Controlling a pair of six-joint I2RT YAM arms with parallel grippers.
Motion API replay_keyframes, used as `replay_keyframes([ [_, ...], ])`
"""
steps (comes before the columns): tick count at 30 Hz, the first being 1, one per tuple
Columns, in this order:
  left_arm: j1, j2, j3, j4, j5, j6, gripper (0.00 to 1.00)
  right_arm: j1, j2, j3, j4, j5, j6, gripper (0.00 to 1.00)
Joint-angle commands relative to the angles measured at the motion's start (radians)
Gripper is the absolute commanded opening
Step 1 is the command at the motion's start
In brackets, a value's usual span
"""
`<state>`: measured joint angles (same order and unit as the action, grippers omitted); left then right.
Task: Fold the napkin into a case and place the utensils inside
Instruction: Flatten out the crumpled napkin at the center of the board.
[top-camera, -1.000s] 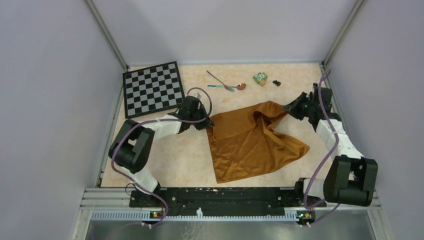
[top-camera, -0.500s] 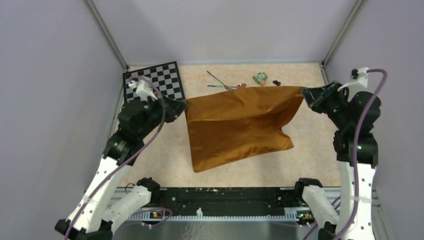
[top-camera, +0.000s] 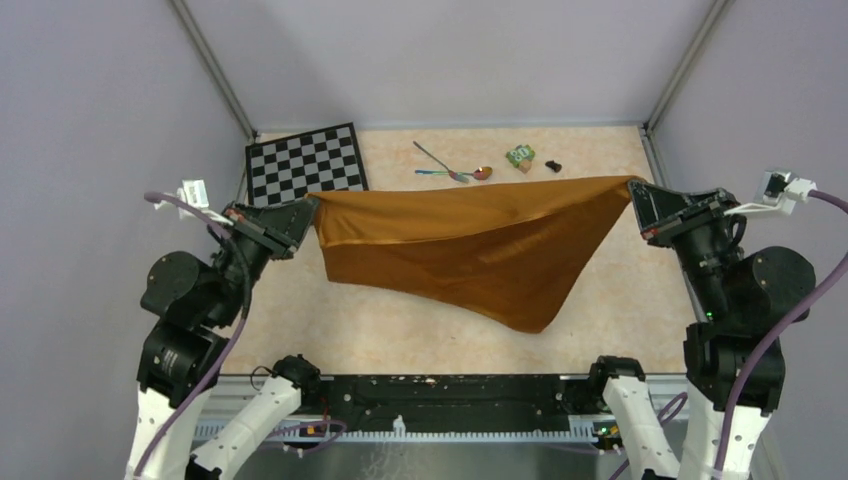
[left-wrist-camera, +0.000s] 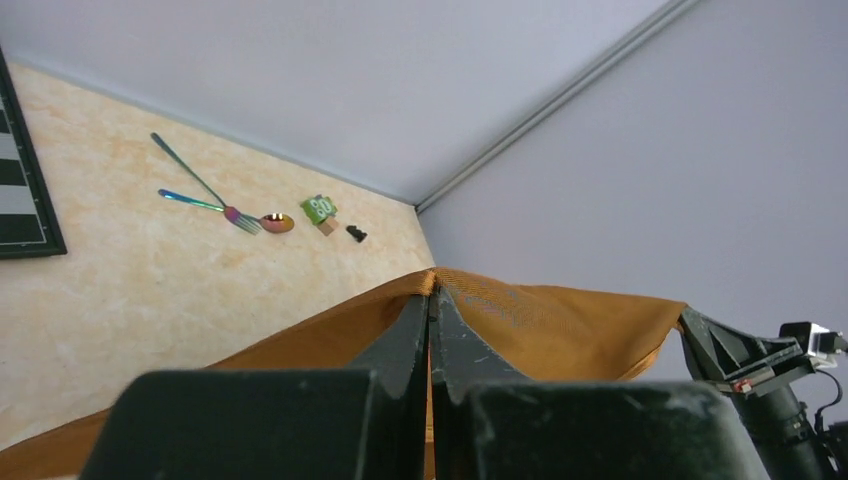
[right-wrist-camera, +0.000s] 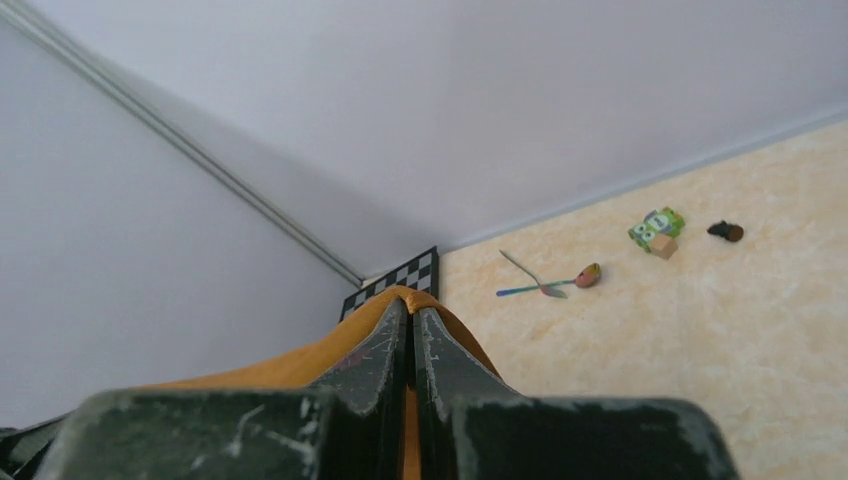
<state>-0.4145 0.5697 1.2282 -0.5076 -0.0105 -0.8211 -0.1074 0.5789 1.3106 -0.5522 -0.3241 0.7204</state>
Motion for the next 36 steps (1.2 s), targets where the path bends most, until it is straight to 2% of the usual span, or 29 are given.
replay_keyframes([
  [1, 0.002, 0.114, -0.010, 0.012, -0.082, -0.046, 0.00, 0.002, 0.068, -0.064, 0.055, 0.097, 0.067, 0.00],
  [4, 0.003, 0.234, -0.019, 0.009, -0.159, -0.079, 0.00, 0.002, 0.194, -0.108, 0.052, 0.143, 0.053, 0.00],
  [7, 0.004, 0.398, -0.008, 0.024, -0.206, -0.096, 0.00, 0.001, 0.344, -0.209, 0.149, 0.169, 0.034, 0.00],
  [10, 0.018, 0.591, 0.012, 0.009, -0.261, -0.150, 0.00, 0.004, 0.537, -0.239, 0.215, 0.184, -0.011, 0.00],
  [12, 0.037, 0.710, 0.011, 0.012, -0.273, -0.189, 0.00, 0.007, 0.684, -0.239, 0.274, 0.190, -0.048, 0.00],
  [15, 0.069, 0.895, 0.008, 0.119, -0.261, -0.171, 0.00, 0.008, 0.924, -0.145, 0.307, 0.166, -0.160, 0.01],
  [16, 0.082, 0.964, 0.026, 0.144, -0.265, -0.151, 0.00, 0.012, 1.002, -0.113, 0.342, 0.149, -0.207, 0.06],
  [17, 0.101, 1.045, 0.060, 0.159, -0.250, -0.119, 0.00, 0.016, 1.065, -0.074, 0.364, 0.162, -0.249, 0.17],
  [18, 0.121, 1.107, 0.108, 0.152, -0.231, -0.073, 0.05, 0.021, 1.164, -0.025, 0.350, 0.157, -0.290, 0.29],
  [19, 0.137, 1.159, 0.182, 0.079, -0.236, -0.069, 0.14, 0.021, 1.223, 0.077, 0.277, 0.141, -0.339, 0.32],
  [20, 0.149, 1.190, 0.246, 0.030, -0.233, -0.050, 0.28, 0.033, 1.309, 0.177, 0.180, 0.154, -0.379, 0.37],
  [21, 0.153, 1.206, 0.286, 0.019, -0.215, 0.007, 0.45, 0.050, 1.347, 0.244, 0.112, 0.176, -0.418, 0.43],
  [22, 0.154, 1.207, 0.308, 0.006, -0.200, 0.043, 0.57, 0.069, 1.363, 0.298, 0.051, 0.217, -0.443, 0.46],
  [24, 0.154, 1.168, 0.285, 0.029, -0.108, 0.126, 0.76, 0.127, 1.324, 0.296, 0.016, 0.312, -0.480, 0.54],
  [25, 0.154, 1.140, 0.249, 0.046, -0.055, 0.148, 0.81, 0.162, 1.281, 0.255, 0.036, 0.360, -0.491, 0.59],
  [26, 0.154, 1.103, 0.205, 0.063, -0.009, 0.164, 0.91, 0.192, 1.237, 0.209, 0.068, 0.387, -0.493, 0.63],
  [27, 0.154, 1.060, 0.146, 0.087, 0.056, 0.177, 0.97, 0.224, 1.192, 0.157, 0.106, 0.370, -0.491, 0.66],
  [31, 0.154, 0.857, -0.158, 0.243, 0.223, 0.163, 0.99, 0.326, 1.095, -0.061, 0.338, 0.081, -0.324, 0.72],
  [33, 0.154, 0.773, -0.314, 0.320, 0.269, 0.146, 0.99, 0.391, 1.086, -0.158, 0.567, -0.038, -0.165, 0.79],
  [36, 0.154, 0.698, -0.430, 0.389, 0.238, 0.122, 0.99, 0.497, 1.136, -0.202, 0.776, -0.067, -0.010, 0.80],
])
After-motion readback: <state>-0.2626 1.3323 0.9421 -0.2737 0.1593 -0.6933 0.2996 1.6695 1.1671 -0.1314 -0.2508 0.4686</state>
